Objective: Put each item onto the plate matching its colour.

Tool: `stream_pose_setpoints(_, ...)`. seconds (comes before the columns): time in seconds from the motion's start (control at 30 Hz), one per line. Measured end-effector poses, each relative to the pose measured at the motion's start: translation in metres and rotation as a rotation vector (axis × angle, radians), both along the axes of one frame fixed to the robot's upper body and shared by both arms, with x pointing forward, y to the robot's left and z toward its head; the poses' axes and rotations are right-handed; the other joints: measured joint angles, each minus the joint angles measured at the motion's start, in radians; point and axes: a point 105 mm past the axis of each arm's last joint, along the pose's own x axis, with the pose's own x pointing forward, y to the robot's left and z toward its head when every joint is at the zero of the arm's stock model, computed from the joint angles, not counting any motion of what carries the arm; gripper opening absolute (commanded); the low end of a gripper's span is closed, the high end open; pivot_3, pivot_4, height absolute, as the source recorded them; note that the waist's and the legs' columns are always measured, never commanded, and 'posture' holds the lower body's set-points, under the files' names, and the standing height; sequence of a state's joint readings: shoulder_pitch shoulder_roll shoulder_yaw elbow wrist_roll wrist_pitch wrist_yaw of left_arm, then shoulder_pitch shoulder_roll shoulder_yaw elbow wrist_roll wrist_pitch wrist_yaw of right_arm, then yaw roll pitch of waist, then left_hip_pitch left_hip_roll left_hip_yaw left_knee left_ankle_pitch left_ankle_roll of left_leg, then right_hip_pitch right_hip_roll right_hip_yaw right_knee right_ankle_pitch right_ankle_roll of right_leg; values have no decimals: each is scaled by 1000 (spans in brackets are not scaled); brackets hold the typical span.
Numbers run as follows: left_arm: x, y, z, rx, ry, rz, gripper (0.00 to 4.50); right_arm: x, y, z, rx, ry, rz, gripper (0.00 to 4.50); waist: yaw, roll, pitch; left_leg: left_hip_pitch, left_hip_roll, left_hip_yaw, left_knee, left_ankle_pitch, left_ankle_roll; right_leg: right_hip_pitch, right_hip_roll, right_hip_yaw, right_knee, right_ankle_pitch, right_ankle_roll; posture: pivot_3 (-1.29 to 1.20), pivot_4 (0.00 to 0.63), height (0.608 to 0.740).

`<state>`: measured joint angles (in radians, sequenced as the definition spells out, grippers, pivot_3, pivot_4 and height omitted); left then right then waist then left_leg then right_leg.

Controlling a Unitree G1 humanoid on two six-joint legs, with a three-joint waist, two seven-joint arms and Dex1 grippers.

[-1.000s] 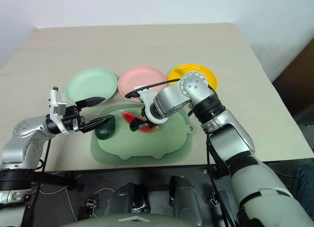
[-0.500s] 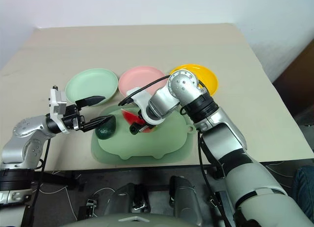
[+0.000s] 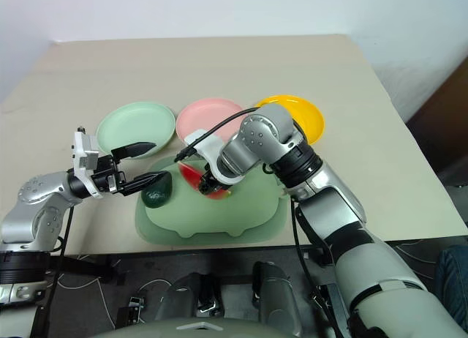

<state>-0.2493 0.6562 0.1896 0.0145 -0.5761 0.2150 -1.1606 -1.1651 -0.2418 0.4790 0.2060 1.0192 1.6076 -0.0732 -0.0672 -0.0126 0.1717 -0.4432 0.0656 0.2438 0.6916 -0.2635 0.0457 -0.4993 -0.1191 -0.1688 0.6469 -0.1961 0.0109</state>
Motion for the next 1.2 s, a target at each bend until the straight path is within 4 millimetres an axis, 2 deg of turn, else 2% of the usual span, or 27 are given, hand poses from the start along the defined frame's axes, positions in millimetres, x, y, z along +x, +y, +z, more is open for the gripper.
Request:
stream_pose_setpoints(0.07,0,0,0,0,0,2,4500,2,-1,4,7,-20,5,2255,1,0,0,-1,0,0,0,0,0,-1,0,0,0,0,0,0,150,696)
stream_pose_setpoints(0.13,0,0,0,-1,-1,3,4500,4,-4,15,58,-30,11,2255,3,0,0,-1,0,0,0,0,0,-1,0,0,0,0,0,0,150,696)
stream_pose_setpoints(0.2,0,1,0,-1,-1,5,4500,10,-9,34,123,-50,6,2255,3,0,0,-2,0,0,0,0,0,-1,0,0,0,0,0,0,150,696)
stream_pose_setpoints(0.3,-2,6,2,8,-5,19,4500,25,-15,74,237,-140,-23,2255,1,0,0,-1,0,0,-1,0,0,-2,0,0,-1,0,0,0,150,696)
stream_pose_setpoints(0.37,-2,9,3,13,-11,26,4500,35,-14,86,303,-165,-44,2255,-2,0,0,-1,0,1,-2,0,0,-2,0,0,-1,0,0,0,150,696)
stream_pose_setpoints(0.5,-2,11,3,15,-11,34,4500,68,-15,77,339,-181,-141,2255,-3,0,0,-1,0,3,-2,0,0,-3,0,0,0,0,0,0,150,696)
stream_pose_setpoints(0.7,-5,13,2,21,-6,43,4500,106,-3,68,332,-261,-211,2255,-4,0,0,-1,0,5,-4,0,-1,-5,1,1,1,0,0,0,150,696)
stream_pose_setpoints(0.77,-5,13,1,22,-2,45,4500,113,-2,61,312,-284,-220,2255,-4,0,0,-1,0,5,-4,0,-1,-5,1,1,1,0,0,0,150,696)
stream_pose_setpoints(0.9,-7,17,0,23,-4,60,4500,118,-8,33,264,-254,-258,2255,-3,1,0,-2,-1,5,-4,0,-1,-5,0,1,1,0,0,0,150,696)
stream_pose_setpoints(1.03,-9,17,1,26,-8,64,4500,120,-10,26,271,-249,-263,2255,-6,1,1,-2,0,5,-4,1,-1,-6,0,2,1,0,0,0,150,696)
stream_pose_setpoints(1.2,-10,17,-1,28,-5,71,4500,121,-6,24,279,-274,-253,3851,-8,1,1,-2,0,5,-5,1,-2,-7,0,2,1,0,0,0,150,696)
